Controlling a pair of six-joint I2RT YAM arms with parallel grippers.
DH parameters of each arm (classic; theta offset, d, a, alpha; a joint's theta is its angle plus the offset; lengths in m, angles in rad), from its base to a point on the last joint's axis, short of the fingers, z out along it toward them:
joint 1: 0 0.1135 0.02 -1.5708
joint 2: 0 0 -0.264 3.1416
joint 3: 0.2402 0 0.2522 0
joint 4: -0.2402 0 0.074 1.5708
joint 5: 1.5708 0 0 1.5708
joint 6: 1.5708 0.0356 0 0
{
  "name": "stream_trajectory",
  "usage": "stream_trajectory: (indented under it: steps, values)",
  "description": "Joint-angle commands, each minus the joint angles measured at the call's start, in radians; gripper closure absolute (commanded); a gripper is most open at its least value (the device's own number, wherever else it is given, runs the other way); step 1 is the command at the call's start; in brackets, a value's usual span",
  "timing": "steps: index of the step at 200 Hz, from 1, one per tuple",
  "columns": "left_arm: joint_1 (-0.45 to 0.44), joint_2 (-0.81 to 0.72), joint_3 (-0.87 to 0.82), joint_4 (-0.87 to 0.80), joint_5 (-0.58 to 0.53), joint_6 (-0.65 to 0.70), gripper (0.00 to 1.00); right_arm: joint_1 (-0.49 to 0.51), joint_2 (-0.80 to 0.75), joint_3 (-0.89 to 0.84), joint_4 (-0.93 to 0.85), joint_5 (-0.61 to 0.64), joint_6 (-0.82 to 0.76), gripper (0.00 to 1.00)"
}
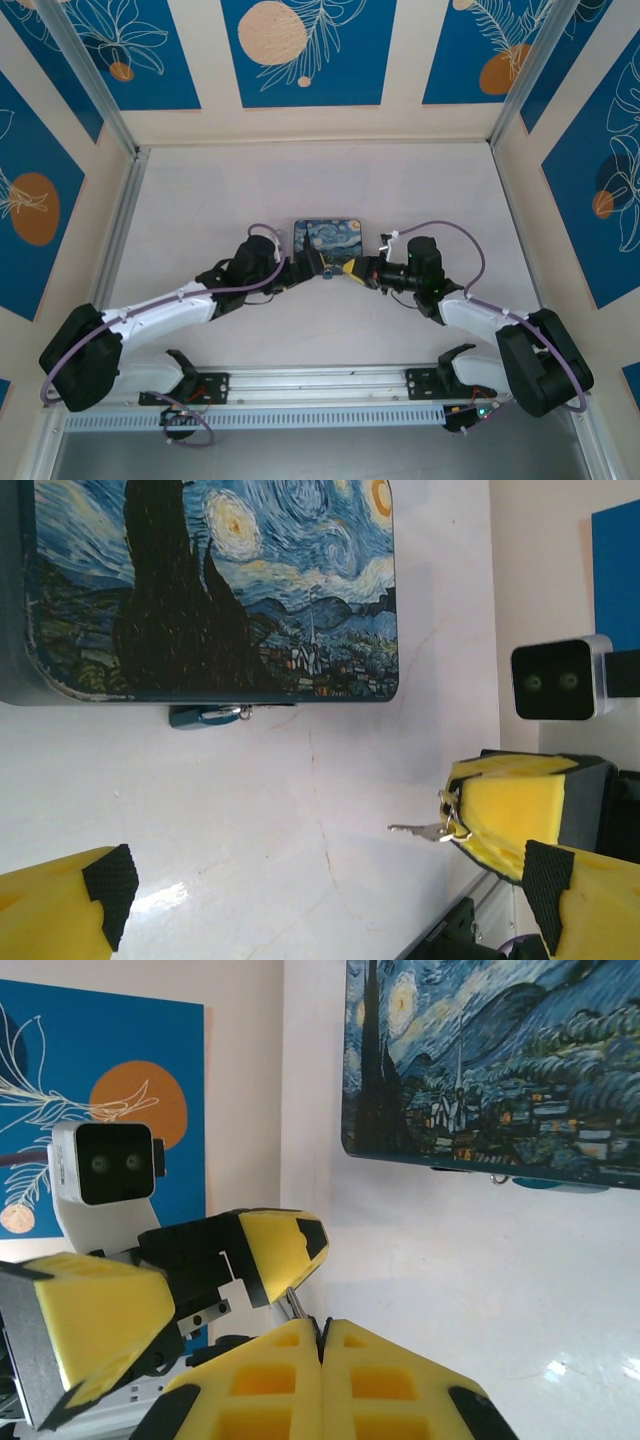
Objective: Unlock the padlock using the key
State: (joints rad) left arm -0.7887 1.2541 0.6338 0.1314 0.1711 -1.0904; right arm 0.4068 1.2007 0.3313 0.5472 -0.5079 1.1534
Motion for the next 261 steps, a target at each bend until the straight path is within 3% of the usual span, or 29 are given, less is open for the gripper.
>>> stream_trajectory:
  steps: [1, 96, 261]
  values:
    - [-0.007, 0.034, -0.021, 0.093, -0.035, -0.02, 0.0, 0.002, 0.026, -0.008, -0.016, -0.027, -0.062, 1.0]
    - [0.018, 0.15, 0.0, 0.185, -0.097, 0.033, 0.0, -0.095, 0.208, 0.009, 0.105, -0.072, -0.108, 1.0]
    - [0.111, 0.293, 0.079, 0.247, -0.099, 0.067, 0.0, -0.135, 0.43, 0.132, 0.224, -0.078, -0.062, 1.0]
